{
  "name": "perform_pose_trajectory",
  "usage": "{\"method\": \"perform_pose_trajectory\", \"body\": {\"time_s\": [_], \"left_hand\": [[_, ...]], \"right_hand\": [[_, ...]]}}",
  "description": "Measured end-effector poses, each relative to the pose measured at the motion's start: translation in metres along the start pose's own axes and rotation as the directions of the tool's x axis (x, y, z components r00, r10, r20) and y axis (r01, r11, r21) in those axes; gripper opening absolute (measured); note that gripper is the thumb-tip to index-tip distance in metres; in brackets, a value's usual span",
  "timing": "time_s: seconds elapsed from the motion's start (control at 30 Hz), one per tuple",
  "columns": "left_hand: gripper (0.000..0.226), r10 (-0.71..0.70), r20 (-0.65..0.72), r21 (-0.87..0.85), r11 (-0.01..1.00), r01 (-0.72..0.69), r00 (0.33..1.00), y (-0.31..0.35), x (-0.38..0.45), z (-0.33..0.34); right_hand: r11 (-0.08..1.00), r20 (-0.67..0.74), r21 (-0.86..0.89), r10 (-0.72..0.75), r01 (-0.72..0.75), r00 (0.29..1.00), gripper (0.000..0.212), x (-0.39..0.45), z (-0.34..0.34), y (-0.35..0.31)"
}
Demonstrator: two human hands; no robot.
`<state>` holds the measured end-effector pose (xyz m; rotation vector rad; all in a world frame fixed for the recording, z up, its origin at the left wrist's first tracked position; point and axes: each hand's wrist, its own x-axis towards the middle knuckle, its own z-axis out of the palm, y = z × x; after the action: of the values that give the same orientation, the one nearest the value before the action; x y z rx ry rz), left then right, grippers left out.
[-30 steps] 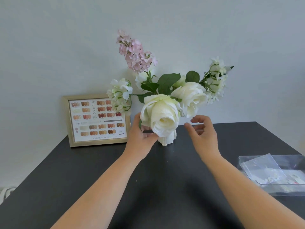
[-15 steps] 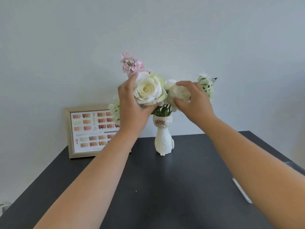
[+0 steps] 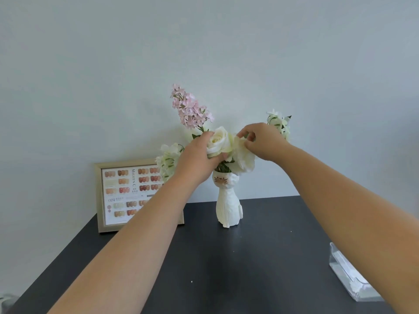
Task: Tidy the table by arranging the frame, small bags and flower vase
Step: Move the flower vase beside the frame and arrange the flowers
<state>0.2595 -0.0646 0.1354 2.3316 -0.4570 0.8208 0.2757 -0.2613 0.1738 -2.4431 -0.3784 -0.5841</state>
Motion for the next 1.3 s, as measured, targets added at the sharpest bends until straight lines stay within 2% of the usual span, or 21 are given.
{"method": "perform_pose_trajectory", "body": {"time_s": [0.13,0.17,0.23,0.3,0.33,0.37,0.4,0.47,0.5,0.57,0.7,0.77,0.87,1.03,1.17,1.3], "left_hand": [[0.065,-0.05,0.105,-0.014,0.999,0.052,0.993,-0.01,-0.011,0.003],[0.066,-0.057,0.125,-0.022,0.998,0.06,0.991,-0.014,-0.014,0.003],[0.071,-0.067,0.124,-0.008,0.998,0.068,0.99,-0.02,-0.02,0.004],[0.079,-0.016,0.029,0.041,0.999,0.015,0.999,-0.022,-0.027,0.004],[0.082,0.039,-0.028,0.085,0.996,-0.037,0.999,-0.021,-0.028,0.003],[0.084,0.104,-0.07,0.138,0.986,-0.093,0.992,-0.02,-0.029,0.002],[0.084,0.163,-0.093,0.184,0.972,-0.144,0.982,-0.019,-0.028,0.002],[0.078,0.221,-0.105,0.215,0.957,-0.194,0.97,-0.015,-0.025,0.0],[0.074,0.219,-0.102,0.204,0.959,-0.195,0.97,-0.014,-0.022,0.0],[0.067,0.195,-0.085,0.165,0.97,-0.179,0.977,-0.012,-0.017,0.003],[0.066,0.182,-0.041,0.053,0.982,-0.179,0.982,-0.012,-0.012,0.011],[0.069,0.177,-0.019,0.022,0.984,-0.177,0.984,-0.013,-0.012,0.012],[0.07,0.184,0.003,-0.026,0.983,-0.184,0.983,-0.015,-0.011,0.013],[0.067,0.174,-0.003,-0.06,0.983,-0.174,0.985,-0.016,-0.012,0.014],[0.063,0.166,-0.017,-0.104,0.98,-0.167,0.986,-0.013,-0.012,0.015],[0.057,0.129,-0.027,-0.124,0.984,-0.131,0.991,-0.015,-0.015,0.013]], "right_hand": [[0.998,0.002,-0.028,-0.06,0.06,0.998,0.03,-0.014,-0.005,0.012],[0.995,-0.065,0.008,-0.096,0.097,0.993,0.03,-0.019,-0.008,0.016],[0.988,-0.315,0.051,-0.123,0.146,0.941,0.032,-0.028,-0.011,0.026],[0.997,-0.533,0.051,-0.016,0.051,0.846,0.038,-0.033,-0.015,0.04],[0.995,-0.555,0.089,0.083,-0.04,0.828,0.046,-0.033,-0.017,0.047],[0.978,-0.499,0.17,0.194,-0.123,0.845,0.055,-0.032,-0.019,0.054],[0.939,-0.382,0.293,0.288,-0.18,0.878,0.063,-0.031,-0.02,0.058],[0.832,-0.137,0.496,0.356,-0.247,0.924,0.072,-0.027,-0.018,0.062],[0.813,-0.075,0.513,0.361,-0.275,0.929,0.073,-0.025,-0.016,0.063],[0.82,-0.078,0.494,0.373,-0.289,0.925,0.067,-0.019,-0.011,0.064],[0.844,-0.182,0.493,0.336,-0.21,0.924,0.029,0.001,-0.016,0.054],[0.889,-0.202,0.43,0.268,-0.16,0.942,0.019,0.014,-0.024,0.043],[0.965,-0.212,0.256,0.116,-0.06,0.97,0.016,0.034,-0.034,0.019],[0.997,-0.084,0.022,-0.071,0.073,0.994,0.015,0.05,-0.031,-0.021],[0.963,0.108,-0.247,-0.079,0.104,0.991,0.035,0.045,-0.018,-0.024],[0.935,0.276,-0.34,-0.001,0.099,0.961,0.024,0.034,-0.002,-0.01]]}}
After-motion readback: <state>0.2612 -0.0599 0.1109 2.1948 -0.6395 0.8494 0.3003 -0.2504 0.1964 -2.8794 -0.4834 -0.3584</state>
